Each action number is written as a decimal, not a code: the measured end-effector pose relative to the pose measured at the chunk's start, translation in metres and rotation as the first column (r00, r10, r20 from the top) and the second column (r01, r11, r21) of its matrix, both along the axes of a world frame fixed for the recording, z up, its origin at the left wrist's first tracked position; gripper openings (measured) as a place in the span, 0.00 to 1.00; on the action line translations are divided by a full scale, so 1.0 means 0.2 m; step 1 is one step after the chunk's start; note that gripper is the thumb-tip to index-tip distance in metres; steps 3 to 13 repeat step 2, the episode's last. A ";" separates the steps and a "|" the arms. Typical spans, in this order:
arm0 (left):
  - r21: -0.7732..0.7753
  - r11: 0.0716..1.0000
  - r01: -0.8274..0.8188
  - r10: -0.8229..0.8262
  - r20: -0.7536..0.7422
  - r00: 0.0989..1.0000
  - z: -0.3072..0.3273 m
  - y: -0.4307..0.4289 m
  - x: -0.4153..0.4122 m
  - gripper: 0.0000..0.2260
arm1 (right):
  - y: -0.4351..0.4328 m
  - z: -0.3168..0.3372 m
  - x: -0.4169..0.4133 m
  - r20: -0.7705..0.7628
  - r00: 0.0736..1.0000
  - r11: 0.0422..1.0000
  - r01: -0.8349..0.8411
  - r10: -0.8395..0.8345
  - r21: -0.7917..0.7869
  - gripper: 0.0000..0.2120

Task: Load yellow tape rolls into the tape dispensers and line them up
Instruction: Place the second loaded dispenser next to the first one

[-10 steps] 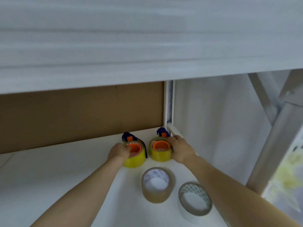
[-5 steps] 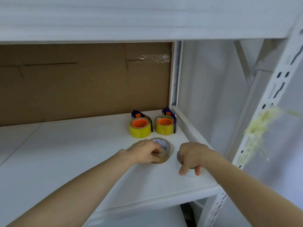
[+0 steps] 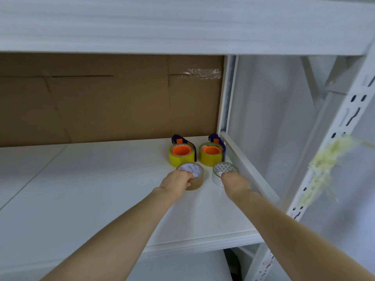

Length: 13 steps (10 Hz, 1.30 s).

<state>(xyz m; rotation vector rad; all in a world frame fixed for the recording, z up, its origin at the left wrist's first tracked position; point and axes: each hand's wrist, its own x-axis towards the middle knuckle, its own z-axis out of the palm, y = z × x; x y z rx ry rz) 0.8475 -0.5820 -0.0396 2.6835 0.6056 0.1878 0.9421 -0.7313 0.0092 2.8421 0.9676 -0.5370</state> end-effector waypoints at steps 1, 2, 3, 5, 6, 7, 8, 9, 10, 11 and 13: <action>0.182 0.983 0.033 -0.019 -0.078 0.997 0.02 -0.02 -0.02 0.17 | -0.02 -0.09 0.01 0.099 0.995 0.997 -0.005 -0.002 0.073 0.25; 0.211 0.977 0.033 -0.028 -0.025 0.999 0.06 -0.05 -0.06 0.20 | -0.07 -0.14 -0.01 0.275 0.961 0.971 -0.090 0.026 0.220 0.27; 0.211 0.977 0.033 -0.028 -0.025 0.999 0.06 -0.05 -0.06 0.20 | -0.07 -0.14 -0.01 0.275 0.961 0.971 -0.090 0.026 0.220 0.27; 0.211 0.977 0.033 -0.028 -0.025 0.999 0.06 -0.05 -0.06 0.20 | -0.07 -0.14 -0.01 0.275 0.961 0.971 -0.090 0.026 0.220 0.27; 0.211 0.977 0.033 -0.028 -0.025 0.999 0.06 -0.05 -0.06 0.20 | -0.07 -0.14 -0.01 0.275 0.961 0.971 -0.090 0.026 0.220 0.27; 0.211 0.977 0.033 -0.028 -0.025 0.999 0.06 -0.05 -0.06 0.20 | -0.07 -0.14 -0.01 0.275 0.961 0.971 -0.090 0.026 0.220 0.27; 0.211 0.977 0.033 -0.028 -0.025 0.999 0.06 -0.05 -0.06 0.20 | -0.07 -0.14 -0.01 0.275 0.961 0.971 -0.090 0.026 0.220 0.27; 0.211 0.977 0.033 -0.028 -0.025 0.999 0.06 -0.05 -0.06 0.20 | -0.07 -0.14 -0.01 0.275 0.961 0.971 -0.090 0.026 0.220 0.27; 0.211 0.977 0.033 -0.028 -0.025 0.999 0.06 -0.05 -0.06 0.20 | -0.07 -0.14 -0.01 0.275 0.961 0.971 -0.090 0.026 0.220 0.27; 0.211 0.977 0.033 -0.028 -0.025 0.999 0.06 -0.05 -0.06 0.20 | -0.07 -0.14 -0.01 0.275 0.961 0.971 -0.090 0.026 0.220 0.27; 0.211 0.977 0.033 -0.028 -0.025 0.999 0.06 -0.05 -0.06 0.20 | -0.07 -0.14 -0.01 0.275 0.961 0.971 -0.090 0.026 0.220 0.27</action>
